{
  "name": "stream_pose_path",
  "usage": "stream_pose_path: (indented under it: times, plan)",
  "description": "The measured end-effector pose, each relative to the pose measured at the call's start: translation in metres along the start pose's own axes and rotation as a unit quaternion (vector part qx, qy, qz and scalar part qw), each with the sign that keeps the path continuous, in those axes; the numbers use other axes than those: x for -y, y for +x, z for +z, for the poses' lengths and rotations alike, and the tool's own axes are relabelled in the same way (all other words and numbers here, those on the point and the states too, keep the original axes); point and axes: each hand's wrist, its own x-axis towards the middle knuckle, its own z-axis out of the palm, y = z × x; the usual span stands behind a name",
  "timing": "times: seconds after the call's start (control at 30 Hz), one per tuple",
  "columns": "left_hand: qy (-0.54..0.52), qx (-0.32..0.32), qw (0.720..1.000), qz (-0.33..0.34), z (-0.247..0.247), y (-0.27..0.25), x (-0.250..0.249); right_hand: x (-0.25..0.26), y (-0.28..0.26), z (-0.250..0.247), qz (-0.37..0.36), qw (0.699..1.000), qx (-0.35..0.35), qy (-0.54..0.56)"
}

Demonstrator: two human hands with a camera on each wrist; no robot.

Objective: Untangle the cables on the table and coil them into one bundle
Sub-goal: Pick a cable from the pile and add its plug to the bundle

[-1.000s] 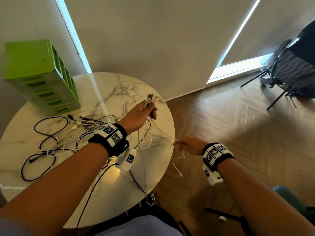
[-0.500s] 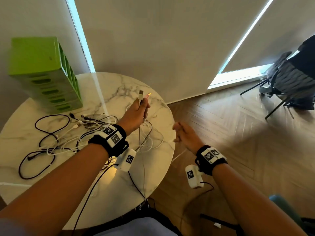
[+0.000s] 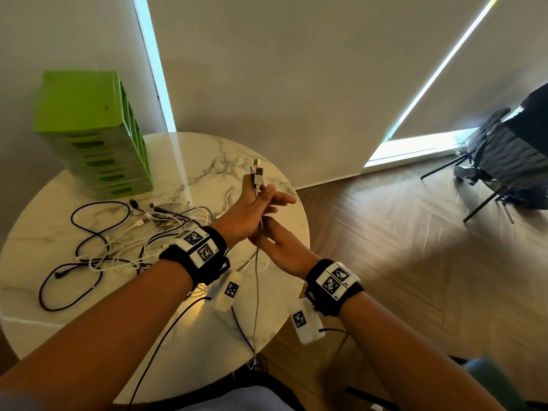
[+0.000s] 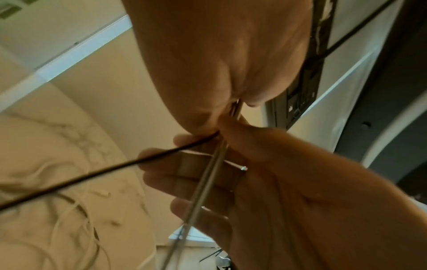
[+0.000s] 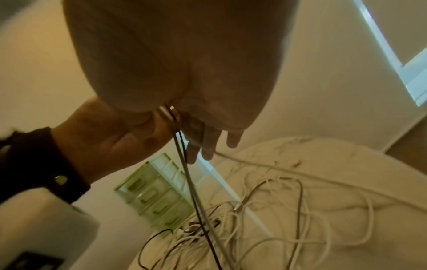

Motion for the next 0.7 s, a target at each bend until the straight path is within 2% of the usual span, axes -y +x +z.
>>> stream_pose_path:
  times: [0.07,0.17,0.23,0.37,0.57,0.7]
  plan:
    - [0.080,0.023,0.996,0.025,-0.011,-0.005,-0.003,0.008,0.004,0.010,-0.012,0.999,-0.022,0.041]
    - [0.108,0.028,0.993,0.027,-0.027,-0.015,-0.007,0.020,0.006,0.022,-0.003,0.990,-0.025,0.141]
    - [0.107,0.007,0.994,0.007,-0.039,-0.022,-0.017,0.032,0.007,0.029,0.006,0.977,0.005,0.214]
    - [0.085,-0.024,0.996,-0.025,-0.061,-0.040,-0.029,0.054,0.014,0.042,0.029,0.978,0.077,0.192]
    - [0.126,-0.134,0.982,-0.039,-0.116,-0.083,-0.020,0.096,0.038,0.094,0.027,0.962,0.193,0.191]
    - [0.128,-0.231,0.963,-0.053,-0.159,-0.123,-0.019,0.118,0.055,0.147,0.002,0.955,0.234,0.183]
